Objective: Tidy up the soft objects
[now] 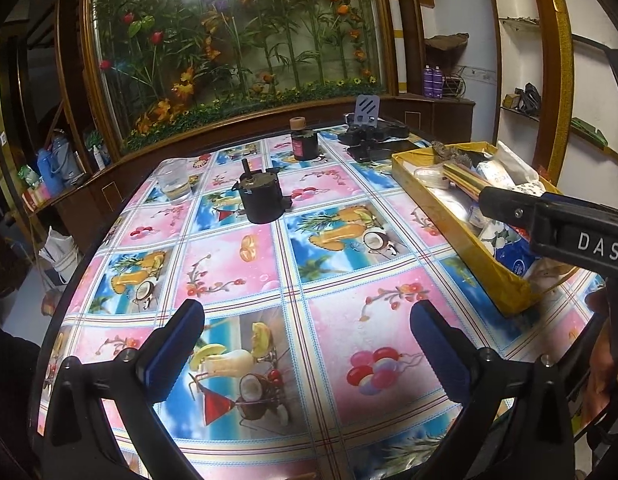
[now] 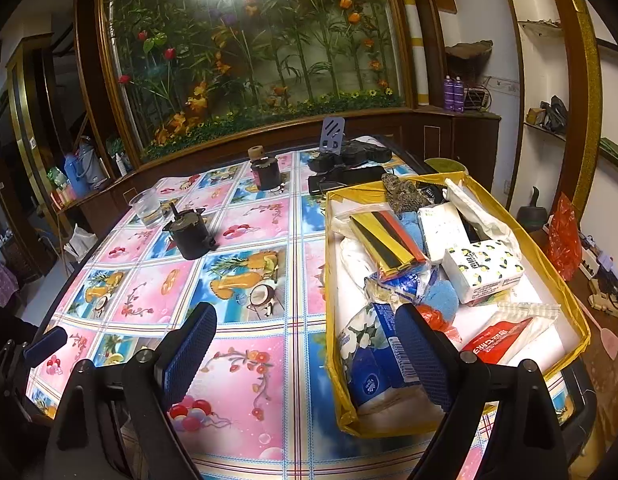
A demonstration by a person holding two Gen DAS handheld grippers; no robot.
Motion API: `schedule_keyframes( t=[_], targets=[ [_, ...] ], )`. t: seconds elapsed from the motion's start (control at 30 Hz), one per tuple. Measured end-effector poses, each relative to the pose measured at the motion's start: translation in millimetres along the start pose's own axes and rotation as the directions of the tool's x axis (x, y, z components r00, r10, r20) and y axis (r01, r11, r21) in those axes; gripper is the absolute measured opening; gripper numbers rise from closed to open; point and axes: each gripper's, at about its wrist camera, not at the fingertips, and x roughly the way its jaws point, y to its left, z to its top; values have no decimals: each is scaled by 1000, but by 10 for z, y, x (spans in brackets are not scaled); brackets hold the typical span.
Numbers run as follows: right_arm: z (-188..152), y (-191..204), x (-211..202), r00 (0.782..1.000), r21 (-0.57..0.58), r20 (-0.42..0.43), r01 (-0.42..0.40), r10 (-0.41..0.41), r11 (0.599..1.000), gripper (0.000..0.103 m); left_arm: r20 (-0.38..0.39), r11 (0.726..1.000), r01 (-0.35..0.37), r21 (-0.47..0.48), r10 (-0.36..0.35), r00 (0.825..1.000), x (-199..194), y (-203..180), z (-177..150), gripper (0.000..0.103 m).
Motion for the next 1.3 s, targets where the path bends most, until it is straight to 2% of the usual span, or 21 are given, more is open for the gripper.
schedule_keyframes(
  t=[0.27, 0.57, 1.03, 1.3],
  targets=[
    [-65, 23, -77, 1000, 4, 7, -10, 10, 1000, 93, 19, 999, -38, -12, 39, 999, -107, 79, -70, 103],
    [-243, -194, -247, 999, 37, 9, 35, -35, 999, 93, -1, 999, 3, -53, -3, 1000, -56, 10, -178, 103],
    [-285, -328, -631, 997, 55, 60, 45, -48, 997, 93, -14, 999, 15, -32, -15, 1000, -153, -239, -196, 103],
    [-294, -424, -865, 995, 87, 85, 40, -47, 995, 94, 28, 1000, 6, 10, -7, 1000, -357, -415, -165, 103]
  ],
)
